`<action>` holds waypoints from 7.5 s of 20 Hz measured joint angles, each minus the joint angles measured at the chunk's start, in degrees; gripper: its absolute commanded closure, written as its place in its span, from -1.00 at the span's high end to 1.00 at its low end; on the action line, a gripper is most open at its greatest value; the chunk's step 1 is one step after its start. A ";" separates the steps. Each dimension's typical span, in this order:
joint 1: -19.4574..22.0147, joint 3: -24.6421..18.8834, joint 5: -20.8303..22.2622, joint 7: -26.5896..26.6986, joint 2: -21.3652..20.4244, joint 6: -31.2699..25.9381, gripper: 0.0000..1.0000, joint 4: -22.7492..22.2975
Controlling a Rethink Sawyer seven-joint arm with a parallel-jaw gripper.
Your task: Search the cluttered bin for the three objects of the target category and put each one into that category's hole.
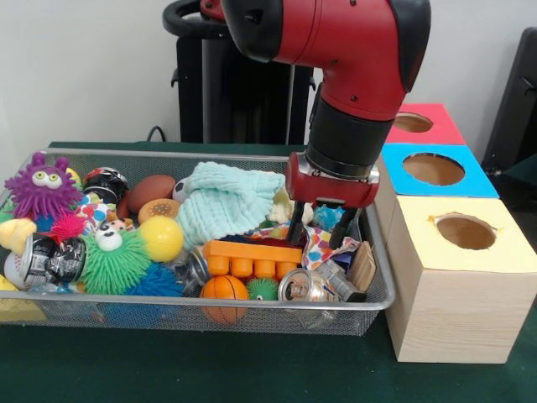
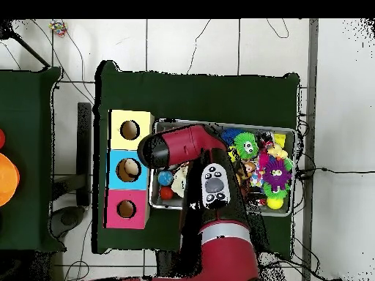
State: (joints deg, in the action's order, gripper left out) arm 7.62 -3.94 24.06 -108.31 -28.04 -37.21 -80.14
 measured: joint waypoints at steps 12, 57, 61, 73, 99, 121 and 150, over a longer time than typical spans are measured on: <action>-0.18 2.08 -0.01 0.00 3.09 1.49 1.00 0.06; -5.40 10.50 -5.05 -0.01 4.37 17.44 -1.00 -6.81; -5.31 10.50 -5.69 -0.01 4.51 17.44 -1.00 -7.53; -5.30 10.49 -6.76 -0.01 4.18 17.43 -1.00 -7.99; -4.09 10.18 -9.73 -0.01 -15.35 -5.43 -1.00 -12.85; -13.34 10.16 -12.19 -0.01 -18.11 -16.28 -1.00 -4.06; -14.86 10.77 -13.89 -0.01 -7.44 -29.96 -1.00 15.30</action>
State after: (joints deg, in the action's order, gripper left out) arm -7.25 6.83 10.16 -108.32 -35.48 -67.17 -64.85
